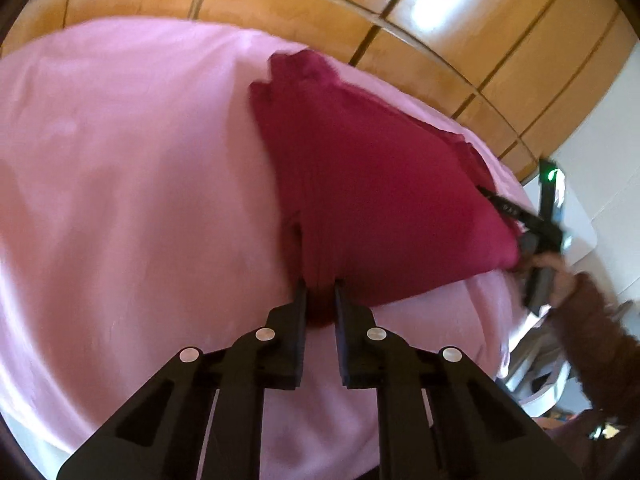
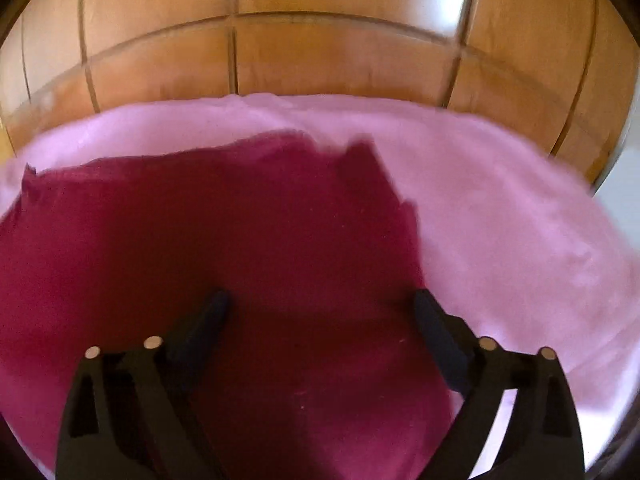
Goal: Fold small clothes
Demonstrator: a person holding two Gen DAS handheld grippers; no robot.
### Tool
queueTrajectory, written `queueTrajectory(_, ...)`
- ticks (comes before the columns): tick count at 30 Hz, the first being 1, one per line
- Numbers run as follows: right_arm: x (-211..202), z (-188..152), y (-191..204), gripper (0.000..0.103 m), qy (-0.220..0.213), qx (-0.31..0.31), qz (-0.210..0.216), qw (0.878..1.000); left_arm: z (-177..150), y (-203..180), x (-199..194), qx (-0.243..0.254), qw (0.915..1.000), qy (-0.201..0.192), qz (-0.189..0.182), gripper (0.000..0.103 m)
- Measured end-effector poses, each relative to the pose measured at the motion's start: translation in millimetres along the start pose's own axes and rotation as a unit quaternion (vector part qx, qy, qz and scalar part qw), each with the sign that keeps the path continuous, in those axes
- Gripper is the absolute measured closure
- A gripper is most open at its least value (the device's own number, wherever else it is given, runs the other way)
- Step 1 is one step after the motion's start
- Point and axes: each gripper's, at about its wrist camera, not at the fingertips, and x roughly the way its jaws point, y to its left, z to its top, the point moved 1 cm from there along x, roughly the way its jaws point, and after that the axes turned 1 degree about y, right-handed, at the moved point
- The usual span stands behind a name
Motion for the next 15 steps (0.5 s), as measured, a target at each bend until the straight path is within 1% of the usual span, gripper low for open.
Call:
queueTrajectory(2, -1, 1, 0, 0.008, 0.000, 0.000, 0.002, 1.000, -2, 2, 0, -0.005, 1.0000, 0.001, -0.008, 0.091)
queueTrajectory(3, -1, 0, 1, 0.008, -0.003, -0.002, 0.000, 1.000, -1, 3, -1, -0.006, 0.9999, 0.003, -0.009, 0.088)
queueTrajectory(5, -2, -1, 2, 0.007, -0.004, -0.004, -0.002, 1.000, 9, 9, -5, -0.034, 0.9990, 0.011, -0.027, 0.087)
queueTrajectory(6, -1, -1, 2, 0.007, -0.005, -0.004, -0.002, 1.000, 13, 11, -9, -0.046, 0.9984, 0.005, -0.033, 0.087)
queueTrajectory(7, -1, -2, 2, 0.007, -0.007, -0.004, -0.002, 1.000, 20, 14, -17, -0.056, 0.9978, -0.016, -0.031, 0.087)
queueTrajectory(8, -1, -3, 3, 0.007, -0.008, -0.004, -0.003, 1.000, 27, 15, -22, -0.062, 0.9972, -0.036, -0.019, 0.087)
queueTrajectory(9, -1, -3, 3, 0.007, -0.009, -0.005, -0.004, 1.000, 36, 17, -26, -0.068, 0.9962, -0.055, -0.005, 0.079)
queueTrajectory(10, -1, -3, 3, 0.007, -0.009, -0.006, -0.006, 1.000, 43, 18, -27, -0.072, 0.9953, -0.064, 0.004, 0.075)
queueTrajectory(11, -2, -1, 3, 0.007, -0.010, -0.006, -0.006, 1.000, 50, 18, -25, -0.076, 0.9947, -0.068, 0.013, 0.072)
queueTrajectory(12, -3, -1, 3, 0.007, -0.011, -0.007, -0.007, 1.000, 59, 17, -20, -0.075, 0.9946, -0.068, 0.024, 0.072)
queueTrajectory(15, -3, -1, 4, 0.007, -0.013, -0.008, -0.009, 1.000, 87, 5, 1, -0.054, 0.9958, -0.061, 0.042, 0.072)
